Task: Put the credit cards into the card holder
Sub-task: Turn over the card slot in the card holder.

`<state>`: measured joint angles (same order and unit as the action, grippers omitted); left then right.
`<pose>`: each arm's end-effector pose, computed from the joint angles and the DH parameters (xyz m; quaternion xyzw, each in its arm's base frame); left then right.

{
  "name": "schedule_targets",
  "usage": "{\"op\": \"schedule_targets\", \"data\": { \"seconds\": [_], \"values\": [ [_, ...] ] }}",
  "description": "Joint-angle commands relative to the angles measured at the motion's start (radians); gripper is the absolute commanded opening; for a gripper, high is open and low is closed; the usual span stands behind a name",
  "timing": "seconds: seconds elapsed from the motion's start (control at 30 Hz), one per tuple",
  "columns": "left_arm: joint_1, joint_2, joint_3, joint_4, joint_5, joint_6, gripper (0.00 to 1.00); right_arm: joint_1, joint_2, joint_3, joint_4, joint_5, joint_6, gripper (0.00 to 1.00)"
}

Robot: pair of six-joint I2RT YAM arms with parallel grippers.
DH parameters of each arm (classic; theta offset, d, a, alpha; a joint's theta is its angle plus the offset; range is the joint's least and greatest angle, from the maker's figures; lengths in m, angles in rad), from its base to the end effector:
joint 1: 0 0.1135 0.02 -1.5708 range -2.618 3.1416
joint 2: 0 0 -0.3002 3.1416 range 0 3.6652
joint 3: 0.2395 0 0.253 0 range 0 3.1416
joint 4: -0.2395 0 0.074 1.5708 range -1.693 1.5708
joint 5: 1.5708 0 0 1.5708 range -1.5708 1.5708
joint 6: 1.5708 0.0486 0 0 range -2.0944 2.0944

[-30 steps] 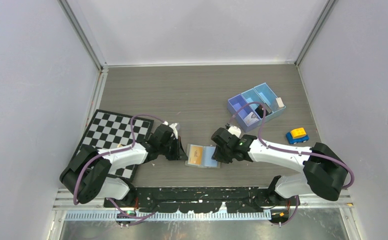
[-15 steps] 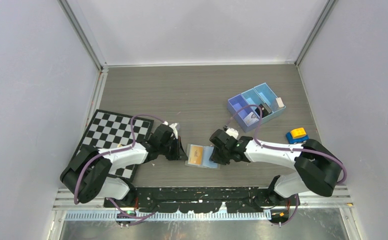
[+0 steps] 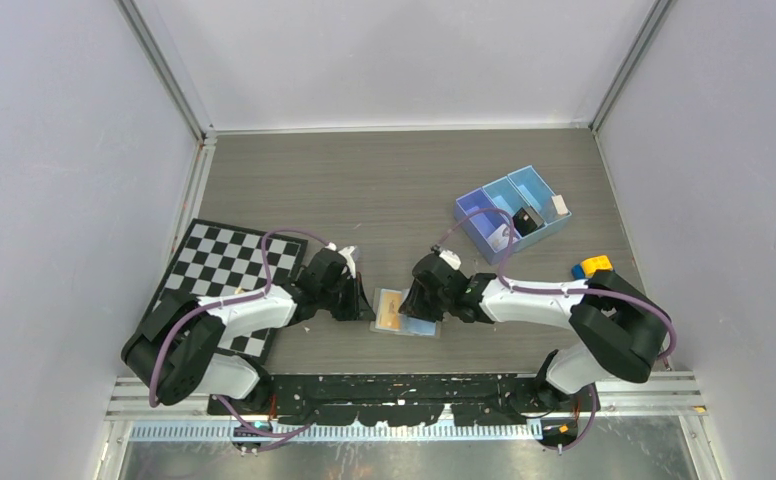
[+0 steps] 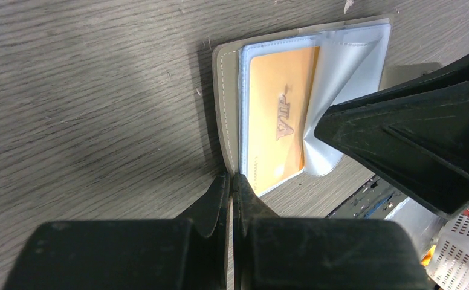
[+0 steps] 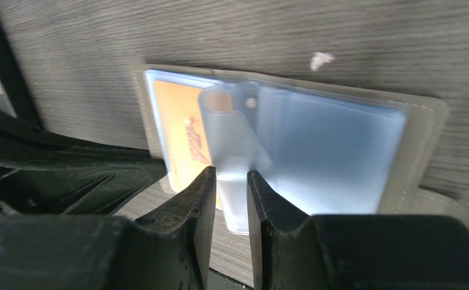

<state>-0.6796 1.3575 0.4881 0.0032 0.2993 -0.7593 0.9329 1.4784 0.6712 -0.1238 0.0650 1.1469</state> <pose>0.1768 -0.1613 0.1661 0.0144 0.9294 -0.3301 0.1644 0.1685 0.2221 0.1781 0.1115 0.9422 0.2554 0.1857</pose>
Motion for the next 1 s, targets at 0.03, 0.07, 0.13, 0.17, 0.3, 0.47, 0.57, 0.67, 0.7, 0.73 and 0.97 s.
{"op": "schedule_targets", "data": {
  "seconds": [0.03,0.07,0.13,0.17,0.3,0.47,0.57,0.67,0.7,0.73,0.97],
  "values": [
    [-0.002,0.004,-0.007,0.028,0.012,-0.003,0.00,0.011,-0.011,0.023,0.118,-0.016,-0.047,0.31],
    [-0.002,0.004,-0.007,0.028,0.011,-0.003,0.00,0.017,-0.014,0.030,0.119,-0.015,-0.055,0.32],
    [-0.002,0.005,-0.006,0.028,0.010,-0.003,0.00,0.031,-0.019,0.040,0.118,-0.017,-0.071,0.32],
    [-0.002,0.006,-0.005,0.028,0.011,-0.003,0.00,0.039,-0.019,0.047,0.142,-0.022,-0.081,0.32],
    [-0.002,0.014,-0.005,0.033,0.014,-0.003,0.00,0.060,0.001,0.069,0.193,-0.051,-0.111,0.33],
    [-0.001,0.018,-0.005,0.035,0.011,-0.004,0.00,0.091,-0.003,0.120,0.179,-0.077,-0.161,0.35],
    [-0.002,0.014,-0.008,0.035,0.008,-0.005,0.00,0.093,-0.047,0.128,0.140,-0.036,-0.173,0.36],
    [-0.001,0.011,-0.008,0.034,0.004,-0.004,0.00,0.083,-0.088,0.160,-0.087,0.102,-0.140,0.40],
    [-0.001,0.011,-0.009,0.034,0.004,-0.003,0.00,0.075,-0.096,0.167,-0.151,0.133,-0.132,0.40],
    [-0.002,0.011,-0.008,0.034,0.005,-0.003,0.00,0.066,-0.102,0.166,-0.214,0.155,-0.122,0.40],
    [-0.002,0.009,-0.011,0.035,0.005,-0.003,0.00,0.044,-0.191,0.108,-0.404,0.215,-0.050,0.42]
  ]
}}
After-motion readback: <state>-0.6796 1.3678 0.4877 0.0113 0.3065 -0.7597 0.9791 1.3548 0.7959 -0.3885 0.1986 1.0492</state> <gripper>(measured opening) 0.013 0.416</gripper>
